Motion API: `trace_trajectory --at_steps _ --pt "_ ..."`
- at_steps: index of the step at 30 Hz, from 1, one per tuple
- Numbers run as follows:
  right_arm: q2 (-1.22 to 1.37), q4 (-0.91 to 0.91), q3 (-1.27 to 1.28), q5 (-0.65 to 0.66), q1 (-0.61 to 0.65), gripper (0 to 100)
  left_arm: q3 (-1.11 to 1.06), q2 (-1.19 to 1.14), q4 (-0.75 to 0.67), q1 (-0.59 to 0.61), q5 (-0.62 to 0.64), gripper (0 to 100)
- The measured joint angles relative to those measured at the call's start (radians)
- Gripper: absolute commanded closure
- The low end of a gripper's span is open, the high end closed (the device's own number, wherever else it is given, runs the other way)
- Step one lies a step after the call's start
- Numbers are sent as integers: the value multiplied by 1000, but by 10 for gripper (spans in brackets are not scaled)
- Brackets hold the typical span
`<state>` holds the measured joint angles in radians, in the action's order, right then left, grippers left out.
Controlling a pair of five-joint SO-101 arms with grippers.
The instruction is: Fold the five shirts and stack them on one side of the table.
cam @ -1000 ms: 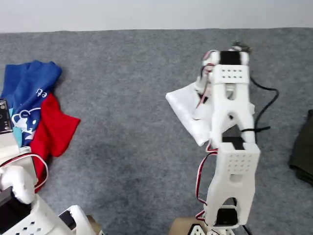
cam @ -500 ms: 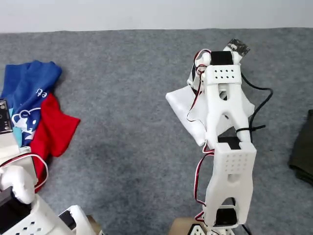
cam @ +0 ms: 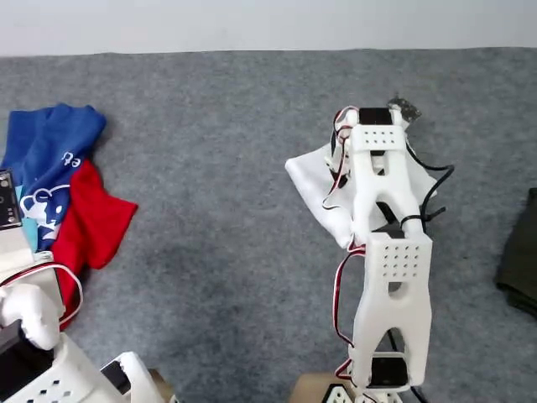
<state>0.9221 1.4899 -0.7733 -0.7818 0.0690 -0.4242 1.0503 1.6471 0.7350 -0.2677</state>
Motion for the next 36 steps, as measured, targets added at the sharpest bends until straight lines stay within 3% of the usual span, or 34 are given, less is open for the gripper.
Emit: trace_trajectory --at_steps 5,16,27,36 --pt "46 -51 -17 0 -3 568 0 0 0 0 0 997" --pt "74 -55 -61 78 -38 991 0 0 -9 0 0 997" --pt "71 37 -127 147 -89 990 0 0 -9 0 0 997" --pt "-28 261 -279 489 -207 990 0 0 -9 0 0 997"
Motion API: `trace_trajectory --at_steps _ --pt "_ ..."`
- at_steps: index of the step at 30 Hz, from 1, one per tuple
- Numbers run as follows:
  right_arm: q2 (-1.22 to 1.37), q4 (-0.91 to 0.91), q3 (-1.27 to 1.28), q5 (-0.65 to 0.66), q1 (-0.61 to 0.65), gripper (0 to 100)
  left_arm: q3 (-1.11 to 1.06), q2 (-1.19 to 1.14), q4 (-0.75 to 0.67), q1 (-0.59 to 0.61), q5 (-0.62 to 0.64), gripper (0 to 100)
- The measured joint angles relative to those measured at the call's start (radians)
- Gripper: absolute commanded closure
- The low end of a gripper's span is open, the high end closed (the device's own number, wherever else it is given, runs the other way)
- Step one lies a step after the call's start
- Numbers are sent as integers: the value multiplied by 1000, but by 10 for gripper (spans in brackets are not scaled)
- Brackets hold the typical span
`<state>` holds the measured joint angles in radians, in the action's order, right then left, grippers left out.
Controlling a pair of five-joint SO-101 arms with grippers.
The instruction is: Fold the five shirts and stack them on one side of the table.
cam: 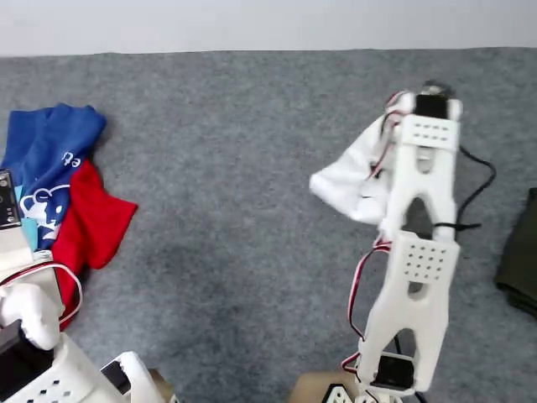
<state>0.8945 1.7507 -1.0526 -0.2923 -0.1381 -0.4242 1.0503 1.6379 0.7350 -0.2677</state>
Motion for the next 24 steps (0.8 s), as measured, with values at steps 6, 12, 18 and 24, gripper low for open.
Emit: trace_trajectory --at_steps 6,12,18,24 --pt "-106 3 -9 295 -146 990 0 0 0 0 0 997" --pt "-209 3 -9 470 -259 990 0 0 0 0 0 997" --pt "-287 3 117 565 -345 990 0 0 0 0 0 997" --pt "-364 3 255 700 -436 990 0 0 0 0 0 997"
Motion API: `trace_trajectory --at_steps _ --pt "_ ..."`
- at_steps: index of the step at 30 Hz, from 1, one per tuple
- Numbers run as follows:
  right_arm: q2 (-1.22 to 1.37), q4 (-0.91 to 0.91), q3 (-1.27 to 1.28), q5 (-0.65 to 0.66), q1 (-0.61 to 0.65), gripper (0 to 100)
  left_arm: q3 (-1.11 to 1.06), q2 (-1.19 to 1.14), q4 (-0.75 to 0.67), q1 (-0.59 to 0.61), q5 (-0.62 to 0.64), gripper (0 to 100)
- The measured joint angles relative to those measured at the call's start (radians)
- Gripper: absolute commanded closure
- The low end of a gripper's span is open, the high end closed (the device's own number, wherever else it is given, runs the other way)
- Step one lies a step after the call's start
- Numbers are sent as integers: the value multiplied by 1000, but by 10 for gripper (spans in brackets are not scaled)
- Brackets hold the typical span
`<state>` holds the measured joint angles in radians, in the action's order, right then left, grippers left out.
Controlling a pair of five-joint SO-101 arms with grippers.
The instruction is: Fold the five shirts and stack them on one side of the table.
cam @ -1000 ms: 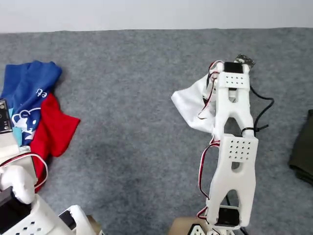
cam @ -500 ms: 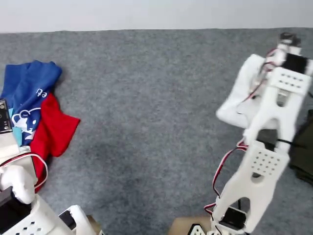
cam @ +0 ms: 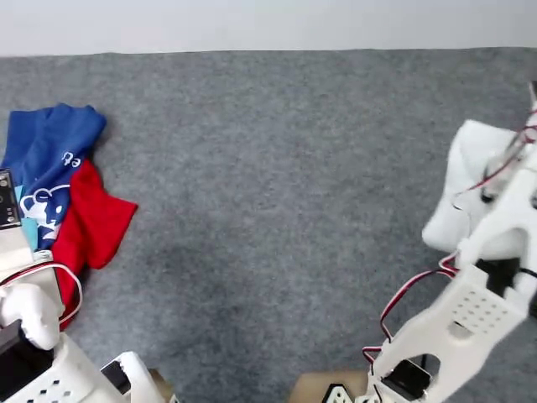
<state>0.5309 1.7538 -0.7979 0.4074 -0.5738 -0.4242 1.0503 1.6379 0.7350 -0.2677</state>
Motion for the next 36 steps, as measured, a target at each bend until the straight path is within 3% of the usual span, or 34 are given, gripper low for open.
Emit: trace_trajectory --at_steps 17,36 --pt "-71 0 3 236 -218 990 0 0 0 0 0 997" --pt "9 -117 3 310 -339 990 0 0 32 0 0 997"
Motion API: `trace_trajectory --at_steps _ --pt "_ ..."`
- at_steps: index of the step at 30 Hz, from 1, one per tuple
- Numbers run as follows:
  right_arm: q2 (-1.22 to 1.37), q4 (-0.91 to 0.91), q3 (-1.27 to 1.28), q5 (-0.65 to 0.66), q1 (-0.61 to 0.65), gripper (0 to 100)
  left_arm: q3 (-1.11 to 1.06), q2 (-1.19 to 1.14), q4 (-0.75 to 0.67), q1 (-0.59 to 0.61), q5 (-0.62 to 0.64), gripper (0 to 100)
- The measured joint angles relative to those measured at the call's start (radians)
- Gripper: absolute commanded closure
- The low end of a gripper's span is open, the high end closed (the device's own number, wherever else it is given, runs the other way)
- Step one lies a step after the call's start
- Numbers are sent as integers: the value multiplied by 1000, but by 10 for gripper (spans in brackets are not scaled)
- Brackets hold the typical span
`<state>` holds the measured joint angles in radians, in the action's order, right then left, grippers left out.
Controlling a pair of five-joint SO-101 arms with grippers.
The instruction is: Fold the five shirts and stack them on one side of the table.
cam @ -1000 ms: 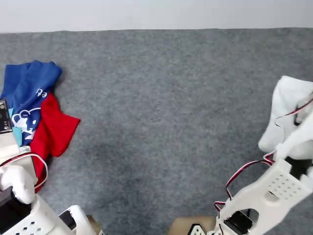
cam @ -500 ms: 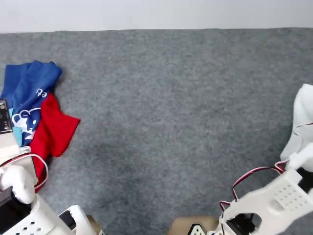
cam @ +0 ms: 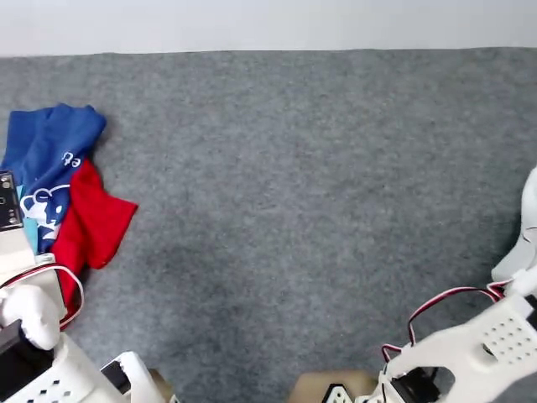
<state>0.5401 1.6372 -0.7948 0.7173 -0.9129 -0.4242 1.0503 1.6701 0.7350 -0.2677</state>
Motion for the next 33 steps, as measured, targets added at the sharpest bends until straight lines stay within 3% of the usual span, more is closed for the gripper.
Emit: trace_trajectory --at_steps 15,17,22,33 --pt "120 -219 0 60 -72 930 0 0 0 0 0 997" --pt "120 -222 0 75 -86 916 0 0 0 0 0 997" --pt "120 -222 0 120 -95 772 0 0 0 0 0 997" --pt "120 -69 -146 123 -83 772 0 0 0 0 0 997"
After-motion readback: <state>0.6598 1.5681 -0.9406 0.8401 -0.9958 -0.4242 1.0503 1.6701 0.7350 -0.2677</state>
